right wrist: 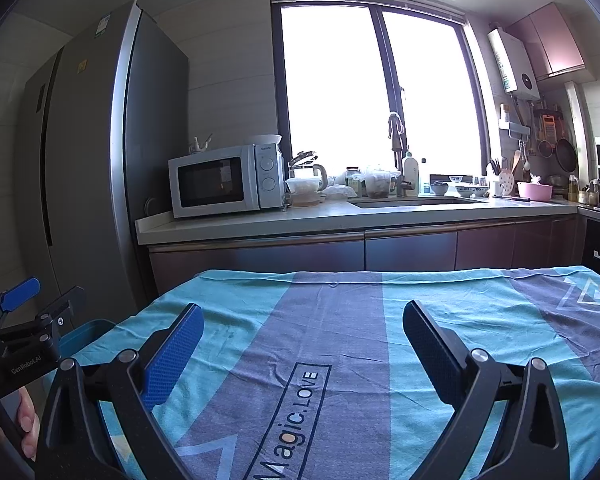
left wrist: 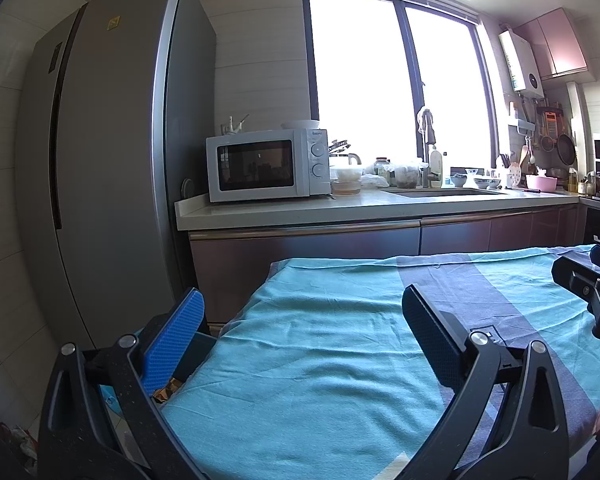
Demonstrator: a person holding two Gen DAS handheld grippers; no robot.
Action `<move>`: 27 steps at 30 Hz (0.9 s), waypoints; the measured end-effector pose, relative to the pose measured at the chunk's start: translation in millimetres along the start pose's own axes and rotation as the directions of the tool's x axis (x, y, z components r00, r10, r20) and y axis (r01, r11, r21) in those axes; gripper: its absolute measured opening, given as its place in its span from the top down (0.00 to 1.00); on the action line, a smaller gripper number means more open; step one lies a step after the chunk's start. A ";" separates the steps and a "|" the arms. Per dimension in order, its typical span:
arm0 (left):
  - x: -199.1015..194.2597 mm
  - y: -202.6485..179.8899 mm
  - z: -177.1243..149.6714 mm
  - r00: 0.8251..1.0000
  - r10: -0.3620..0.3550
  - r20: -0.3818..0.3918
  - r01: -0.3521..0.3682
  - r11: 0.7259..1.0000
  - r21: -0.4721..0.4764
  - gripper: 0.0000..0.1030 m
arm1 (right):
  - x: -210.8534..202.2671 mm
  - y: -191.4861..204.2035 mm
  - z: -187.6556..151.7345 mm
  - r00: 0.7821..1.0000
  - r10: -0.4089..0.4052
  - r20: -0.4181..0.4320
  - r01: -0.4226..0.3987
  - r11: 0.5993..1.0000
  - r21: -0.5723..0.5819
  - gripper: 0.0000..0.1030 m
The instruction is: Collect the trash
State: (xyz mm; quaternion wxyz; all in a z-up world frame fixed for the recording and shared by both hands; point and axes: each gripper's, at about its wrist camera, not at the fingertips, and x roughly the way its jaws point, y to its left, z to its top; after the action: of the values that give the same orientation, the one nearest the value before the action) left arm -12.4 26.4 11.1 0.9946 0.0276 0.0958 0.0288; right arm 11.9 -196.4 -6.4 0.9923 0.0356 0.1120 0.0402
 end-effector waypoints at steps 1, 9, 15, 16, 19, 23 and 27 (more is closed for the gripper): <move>0.2 -0.2 -0.2 1.000 0.000 0.000 0.000 1.000 0.000 0.05 | -0.2 0.1 0.3 1.000 -0.001 0.000 0.001 1.000 0.000 0.06; 0.1 -0.5 -0.3 1.000 0.000 0.001 0.000 1.000 0.000 0.05 | -0.2 -0.1 0.5 1.000 -0.002 0.002 0.002 1.000 0.003 0.06; 0.0 -0.4 -0.1 1.000 0.000 0.001 0.000 1.000 -0.001 0.05 | -0.4 -0.7 1.5 1.000 -0.002 0.002 0.002 1.000 0.003 0.06; 0.1 -0.6 -0.3 1.000 0.000 0.001 0.000 1.000 0.000 0.05 | -0.5 -0.9 1.5 1.000 -0.001 0.001 0.001 1.000 0.002 0.06; 0.0 -0.3 0.1 1.000 0.000 0.000 0.000 1.000 0.000 0.05 | -0.7 -1.5 1.4 1.000 -0.002 0.001 0.002 1.000 0.003 0.06; 0.0 -0.4 0.0 1.000 -0.001 0.000 0.001 1.000 -0.001 0.05 | -0.8 -2.3 2.0 1.000 -0.002 0.002 0.002 1.000 0.002 0.06; -0.3 -1.1 -0.1 1.000 -0.002 -0.001 0.002 1.000 -0.001 0.05 | -0.7 -2.5 2.3 1.000 -0.001 0.003 0.001 1.000 0.002 0.06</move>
State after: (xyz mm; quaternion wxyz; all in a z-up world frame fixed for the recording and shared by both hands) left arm -12.6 25.3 11.0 0.9946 0.0272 0.0963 0.0280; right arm 11.9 -199.1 -4.2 0.9924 0.0367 0.1107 0.0395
